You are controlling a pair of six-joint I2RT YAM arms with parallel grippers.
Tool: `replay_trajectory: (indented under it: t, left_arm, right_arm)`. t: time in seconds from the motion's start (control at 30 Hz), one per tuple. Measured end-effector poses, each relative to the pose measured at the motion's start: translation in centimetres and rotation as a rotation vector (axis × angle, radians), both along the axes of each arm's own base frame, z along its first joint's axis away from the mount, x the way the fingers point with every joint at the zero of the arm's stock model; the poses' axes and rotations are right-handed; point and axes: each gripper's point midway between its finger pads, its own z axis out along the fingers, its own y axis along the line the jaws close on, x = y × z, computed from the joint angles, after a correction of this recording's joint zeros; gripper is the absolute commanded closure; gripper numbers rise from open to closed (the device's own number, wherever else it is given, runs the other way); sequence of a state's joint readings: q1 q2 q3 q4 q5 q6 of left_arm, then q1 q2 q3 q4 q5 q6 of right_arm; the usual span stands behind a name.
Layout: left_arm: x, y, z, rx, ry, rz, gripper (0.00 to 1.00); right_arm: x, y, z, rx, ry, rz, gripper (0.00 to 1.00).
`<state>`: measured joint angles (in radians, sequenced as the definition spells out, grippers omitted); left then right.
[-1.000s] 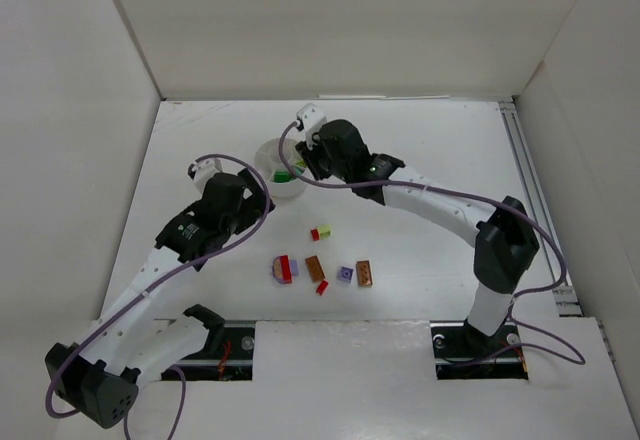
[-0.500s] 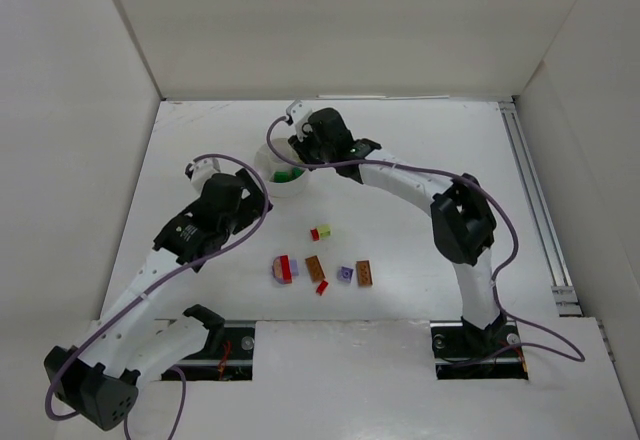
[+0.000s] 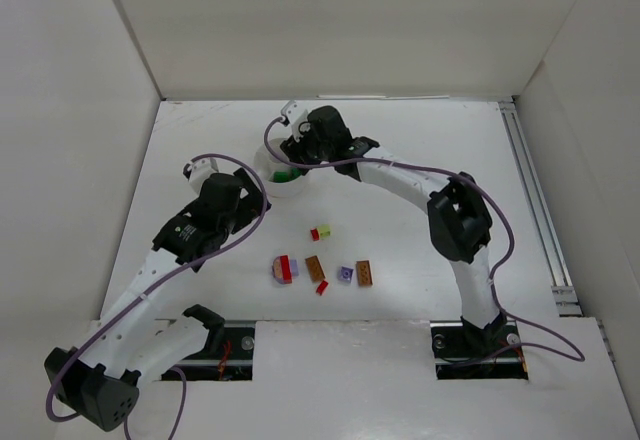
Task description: Sort the legos into containers by color
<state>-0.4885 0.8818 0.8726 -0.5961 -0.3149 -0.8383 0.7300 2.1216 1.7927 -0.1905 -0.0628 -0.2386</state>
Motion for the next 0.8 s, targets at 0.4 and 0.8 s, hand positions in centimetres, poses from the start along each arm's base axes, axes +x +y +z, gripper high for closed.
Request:
replay_trajectory:
  t: [0.4,0.8]
  left_arm:
    - [-0.3,-0.3,-0.2,0.019,0.013,-0.048,0.0]
    - [-0.6,-7.7,-2.7,0.048,0.07,-0.374,0.0]
  right_arm:
    - [-0.3,-1.3,0.5,0.018,0.018,0.008,0.22]
    - [-5.1,-18.8,10.2,0.252,-0.056,-0.404,0.0]
